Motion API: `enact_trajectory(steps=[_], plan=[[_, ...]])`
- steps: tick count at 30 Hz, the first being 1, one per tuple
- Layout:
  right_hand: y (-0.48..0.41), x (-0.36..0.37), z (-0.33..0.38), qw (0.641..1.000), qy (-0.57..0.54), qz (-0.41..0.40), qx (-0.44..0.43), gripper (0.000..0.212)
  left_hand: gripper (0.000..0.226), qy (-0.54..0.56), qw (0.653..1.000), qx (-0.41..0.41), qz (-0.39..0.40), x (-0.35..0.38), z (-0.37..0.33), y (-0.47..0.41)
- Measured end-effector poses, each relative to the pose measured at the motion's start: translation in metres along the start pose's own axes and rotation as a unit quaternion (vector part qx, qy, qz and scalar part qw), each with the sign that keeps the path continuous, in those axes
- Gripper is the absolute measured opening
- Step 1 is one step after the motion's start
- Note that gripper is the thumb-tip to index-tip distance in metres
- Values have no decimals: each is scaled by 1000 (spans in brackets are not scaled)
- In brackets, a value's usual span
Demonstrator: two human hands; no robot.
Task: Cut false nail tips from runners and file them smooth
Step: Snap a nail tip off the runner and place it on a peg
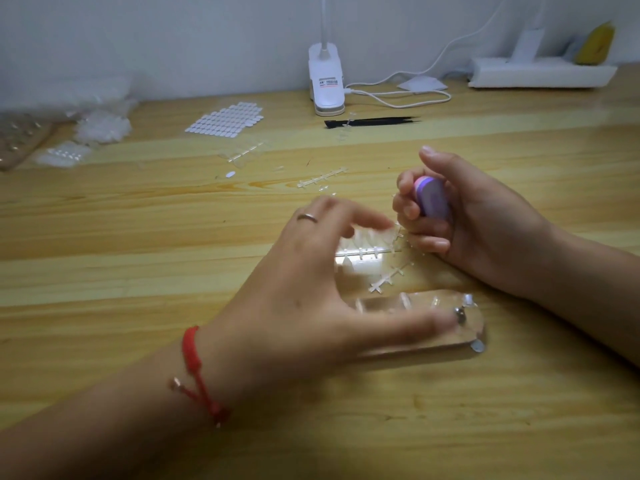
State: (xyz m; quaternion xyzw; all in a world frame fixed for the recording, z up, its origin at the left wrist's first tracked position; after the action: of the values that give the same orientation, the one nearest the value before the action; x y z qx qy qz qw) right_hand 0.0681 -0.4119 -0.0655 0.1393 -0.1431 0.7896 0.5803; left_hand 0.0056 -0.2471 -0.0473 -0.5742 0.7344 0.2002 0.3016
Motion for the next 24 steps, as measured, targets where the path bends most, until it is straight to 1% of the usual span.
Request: enact_trajectory(steps=[1,2,3,4,6,8,9,11,14,16,21,24], plan=[[0,0,0,1000,-2,-1,0,35,59,62,998,-22,-7,-6,2,-5],[0,0,0,1000,-5,-3,2,35,57,119,992,-33,-21,-13,6,-11],[0,-1,0,1000,-9,-5,4,36,52,152,987,-34,-45,-21,10,-17],[0,-1,0,1000,-12,-6,7,37,49,151,986,-32,-66,-26,14,-21],[-1,-1,0,1000,-16,-9,10,39,43,82,993,-28,-80,-30,22,-26],[0,-1,1,1000,-17,-9,12,39,40,-32,997,-15,-64,-27,31,-27],[0,-1,1,1000,-18,-10,14,40,41,-77,996,-6,-52,-25,35,-27],[0,-1,1,1000,-18,-10,15,39,46,-126,991,6,-36,-24,40,-28],[0,-1,2,1000,-19,-9,15,38,58,-158,987,15,-35,-22,42,-29],[0,0,2,1000,-20,-8,15,38,62,-172,985,14,-32,-20,43,-30],[1,1,3,1000,-17,-5,18,35,59,-169,985,12,-41,-19,45,-32],[2,1,3,1000,-20,-12,15,32,54,-170,983,35,-63,-20,44,-31]])
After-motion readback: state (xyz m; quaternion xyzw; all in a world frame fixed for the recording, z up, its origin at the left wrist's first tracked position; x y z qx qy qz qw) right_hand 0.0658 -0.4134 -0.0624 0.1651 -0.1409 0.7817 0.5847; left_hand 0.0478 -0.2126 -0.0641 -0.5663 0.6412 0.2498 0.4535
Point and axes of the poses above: each hand's wrist, its own y-axis away from the middle knuckle, its own x-axis out of the palm, z = x × y, the point moved 2 cm from there along -y, towards the middle knuckle, and after that the axes turned 13 degrees about -x, right-handed, at the moved point
